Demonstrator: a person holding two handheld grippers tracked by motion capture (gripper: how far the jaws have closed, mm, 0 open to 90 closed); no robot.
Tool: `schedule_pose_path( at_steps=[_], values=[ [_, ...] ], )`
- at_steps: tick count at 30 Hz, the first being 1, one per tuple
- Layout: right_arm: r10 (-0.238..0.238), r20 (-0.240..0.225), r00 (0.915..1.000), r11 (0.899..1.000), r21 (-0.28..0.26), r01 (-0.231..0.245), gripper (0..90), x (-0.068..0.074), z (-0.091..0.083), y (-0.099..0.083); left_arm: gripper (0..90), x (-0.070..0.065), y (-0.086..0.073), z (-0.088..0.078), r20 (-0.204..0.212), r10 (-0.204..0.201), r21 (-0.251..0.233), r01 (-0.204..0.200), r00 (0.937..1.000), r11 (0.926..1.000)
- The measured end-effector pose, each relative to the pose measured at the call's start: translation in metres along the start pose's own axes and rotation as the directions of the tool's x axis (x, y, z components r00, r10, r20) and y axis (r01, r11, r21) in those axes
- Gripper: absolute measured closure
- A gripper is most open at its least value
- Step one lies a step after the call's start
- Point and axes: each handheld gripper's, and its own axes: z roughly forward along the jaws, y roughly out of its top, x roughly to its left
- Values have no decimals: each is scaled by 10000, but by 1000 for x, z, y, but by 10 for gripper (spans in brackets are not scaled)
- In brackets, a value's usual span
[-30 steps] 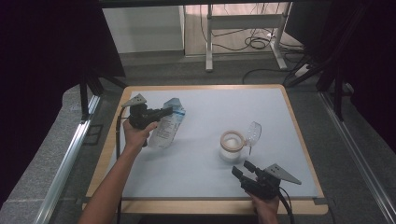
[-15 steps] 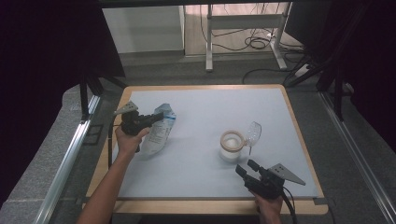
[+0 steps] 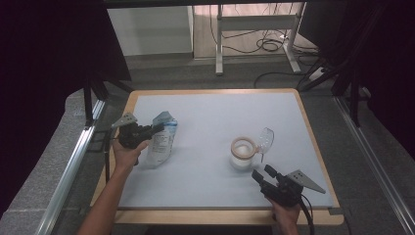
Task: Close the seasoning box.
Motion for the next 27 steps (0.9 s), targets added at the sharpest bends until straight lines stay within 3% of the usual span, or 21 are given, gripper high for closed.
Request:
schedule_pose_path(
  at_steps=[8, 20, 27],
  values=[
    [2, 55, 10000, 10000, -74, -2, 375, -2, 0, 2, 780, 4, -14, -16, -60, -95, -62, 95, 9999, 9999],
    [-56, -7, 10000, 10000, -82, 56, 375, 0, 2, 3, 469, 1, -28, -27, -299, 6, 202, 0, 9996, 9998],
    [-91, 57, 9999, 9998, -199, 92, 376, -3, 0, 5, 403, -2, -43, -35, -607, 89, 503, -58, 9981, 9987]
  ],
)
